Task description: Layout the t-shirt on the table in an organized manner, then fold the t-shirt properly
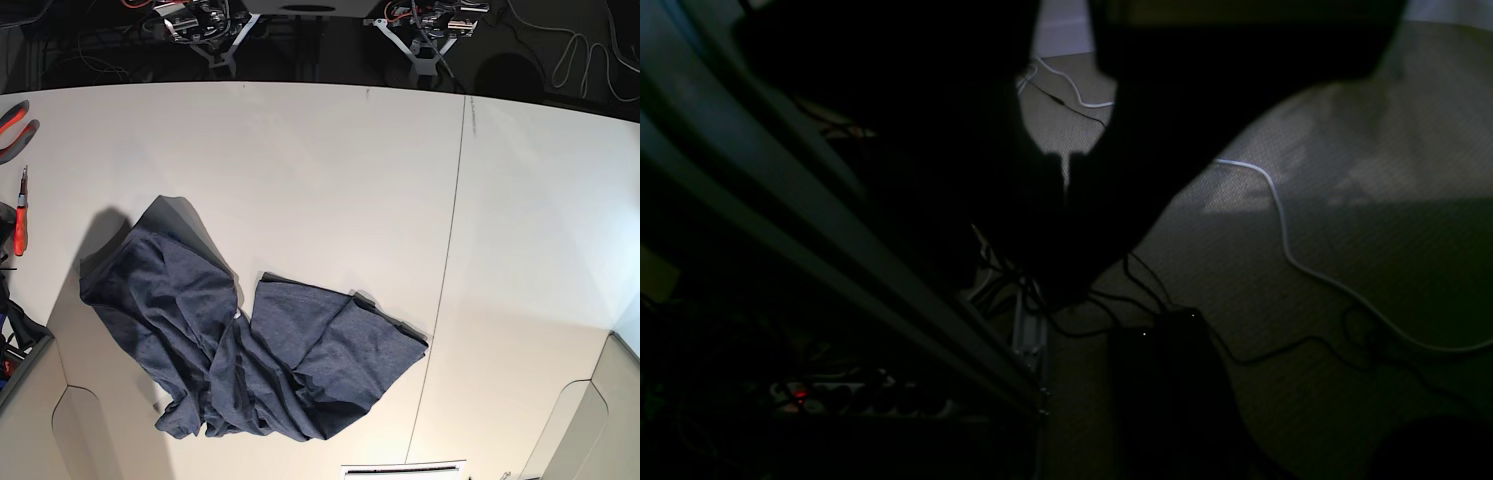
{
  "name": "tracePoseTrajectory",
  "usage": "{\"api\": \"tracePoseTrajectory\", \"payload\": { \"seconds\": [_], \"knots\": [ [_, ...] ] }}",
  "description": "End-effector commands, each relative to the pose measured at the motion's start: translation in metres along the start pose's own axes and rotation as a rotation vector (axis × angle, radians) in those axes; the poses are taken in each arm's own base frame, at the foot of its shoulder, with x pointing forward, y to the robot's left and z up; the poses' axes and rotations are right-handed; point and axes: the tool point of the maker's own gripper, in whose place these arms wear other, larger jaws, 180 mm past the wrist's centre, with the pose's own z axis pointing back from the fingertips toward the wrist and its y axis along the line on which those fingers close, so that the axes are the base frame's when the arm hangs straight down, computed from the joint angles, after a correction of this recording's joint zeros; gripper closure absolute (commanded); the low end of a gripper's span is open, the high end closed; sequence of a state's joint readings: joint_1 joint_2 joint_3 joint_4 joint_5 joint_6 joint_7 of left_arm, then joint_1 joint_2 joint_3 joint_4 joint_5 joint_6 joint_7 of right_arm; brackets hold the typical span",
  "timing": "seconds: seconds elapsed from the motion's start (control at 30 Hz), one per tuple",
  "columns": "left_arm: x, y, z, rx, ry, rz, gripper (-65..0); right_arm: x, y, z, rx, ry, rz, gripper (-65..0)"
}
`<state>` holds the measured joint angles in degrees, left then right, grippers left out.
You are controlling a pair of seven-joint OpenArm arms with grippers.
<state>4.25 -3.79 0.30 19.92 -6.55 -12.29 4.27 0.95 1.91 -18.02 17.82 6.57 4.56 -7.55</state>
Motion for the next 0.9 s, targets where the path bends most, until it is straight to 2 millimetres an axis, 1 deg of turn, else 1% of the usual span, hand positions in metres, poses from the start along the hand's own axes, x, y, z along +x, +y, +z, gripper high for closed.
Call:
{"api": "tracePoseTrajectory", "payload": {
  "seconds": [0.0,0.2,0.3,0.37,0.43,0.53,0.6,0.7,0.87],
  "knots": [
    [0.003,-0.001,0.000,-0.006,-0.009,0.000,0.0,0.007,-0.001,0.001,0.003,-0.016,0.003,0.0],
    [0.002,-0.001,0.000,-0.006,-0.008,0.000,0.0,0.006,-0.001,0.001,0.002,-0.016,0.003,0.0],
    [-0.002,-0.001,0.001,-0.006,-0.005,0.001,0.0,0.004,-0.003,0.001,0.000,-0.012,0.003,0.0],
    [-0.003,0.000,0.002,-0.006,-0.011,-0.001,0.0,0.000,-0.007,0.001,-0.008,-0.006,0.002,0.0],
    [-0.003,-0.001,0.004,-0.007,-0.026,-0.005,0.0,-0.008,-0.012,0.001,-0.016,0.007,0.002,0.0],
    [-0.007,-0.001,0.008,-0.007,-0.044,-0.004,0.0,-0.026,-0.029,0.002,-0.057,0.029,-0.001,0.0],
    [-0.012,-0.001,0.012,-0.009,-0.057,0.025,0.0,-0.035,-0.042,0.005,-0.099,0.029,-0.004,0.0],
    [-0.018,0.000,0.017,-0.009,-0.082,0.060,0.0,-0.043,-0.062,0.012,-0.142,0.009,0.004,0.0],
    [-0.034,0.001,0.029,-0.009,-0.094,0.052,0.0,-0.055,-0.083,0.028,-0.167,-0.039,0.040,0.0]
  ]
}}
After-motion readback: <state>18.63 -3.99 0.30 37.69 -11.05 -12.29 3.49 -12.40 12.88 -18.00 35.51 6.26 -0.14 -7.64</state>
